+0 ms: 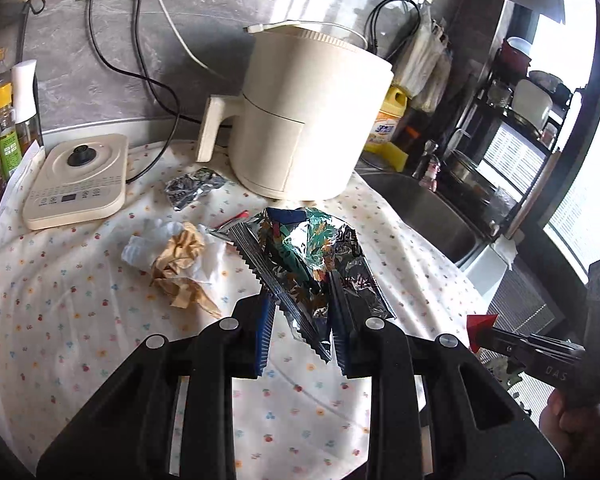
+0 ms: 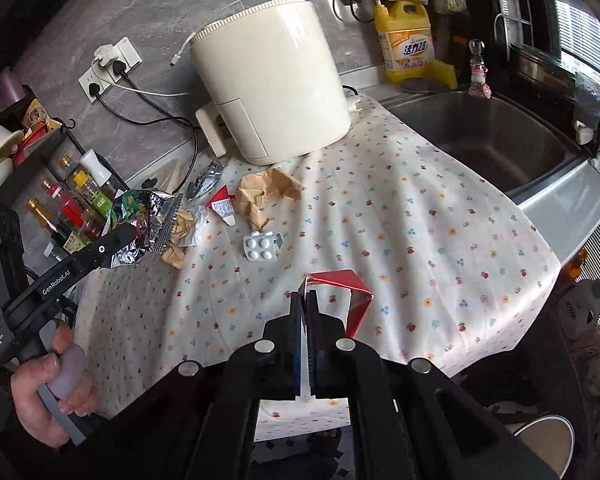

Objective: Collect trash
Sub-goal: 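Carry both items to the white bin and open both tools over it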

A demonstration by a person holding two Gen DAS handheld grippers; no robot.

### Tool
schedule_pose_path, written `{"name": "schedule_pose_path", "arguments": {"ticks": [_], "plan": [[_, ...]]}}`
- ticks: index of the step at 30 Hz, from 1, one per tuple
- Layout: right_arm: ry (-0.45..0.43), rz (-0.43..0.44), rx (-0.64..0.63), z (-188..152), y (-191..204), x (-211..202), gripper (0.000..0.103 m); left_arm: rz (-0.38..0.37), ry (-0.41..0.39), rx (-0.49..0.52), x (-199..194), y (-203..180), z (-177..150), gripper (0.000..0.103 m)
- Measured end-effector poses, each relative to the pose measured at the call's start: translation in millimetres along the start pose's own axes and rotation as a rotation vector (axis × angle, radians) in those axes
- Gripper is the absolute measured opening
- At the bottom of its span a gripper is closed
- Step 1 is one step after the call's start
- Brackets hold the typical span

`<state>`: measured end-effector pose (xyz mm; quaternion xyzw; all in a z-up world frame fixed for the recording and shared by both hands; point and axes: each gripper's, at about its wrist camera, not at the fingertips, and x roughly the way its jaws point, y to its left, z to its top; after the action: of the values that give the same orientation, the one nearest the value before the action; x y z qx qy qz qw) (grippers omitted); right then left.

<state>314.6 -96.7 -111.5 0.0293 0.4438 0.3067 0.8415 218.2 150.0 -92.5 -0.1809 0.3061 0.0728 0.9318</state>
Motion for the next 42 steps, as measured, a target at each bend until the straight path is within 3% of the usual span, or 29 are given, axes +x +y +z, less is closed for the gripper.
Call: {"name": "schedule_pose_path", "arguments": {"ticks": [11, 26, 40, 42], "plan": [[-0.051, -0.119, 0.179, -53, -114, -75, 0.004, -0.142, 0.090, 0.156, 26, -128, -34, 0.026], [-0.039, -0.270, 0.405, -149, -237, -147, 0.005, -0.290, 0.217, 0.293, 52, -262, -103, 0.026], [-0.008, -0.300, 0.548, -219, -299, -187, 0.008, -0.418, 0.342, 0.391, 60, -360, -186, 0.026], [-0.012, -0.313, 0.554, -225, -305, -195, 0.015, -0.429, 0.365, 0.398, 63, -368, -197, 0.026]]}}
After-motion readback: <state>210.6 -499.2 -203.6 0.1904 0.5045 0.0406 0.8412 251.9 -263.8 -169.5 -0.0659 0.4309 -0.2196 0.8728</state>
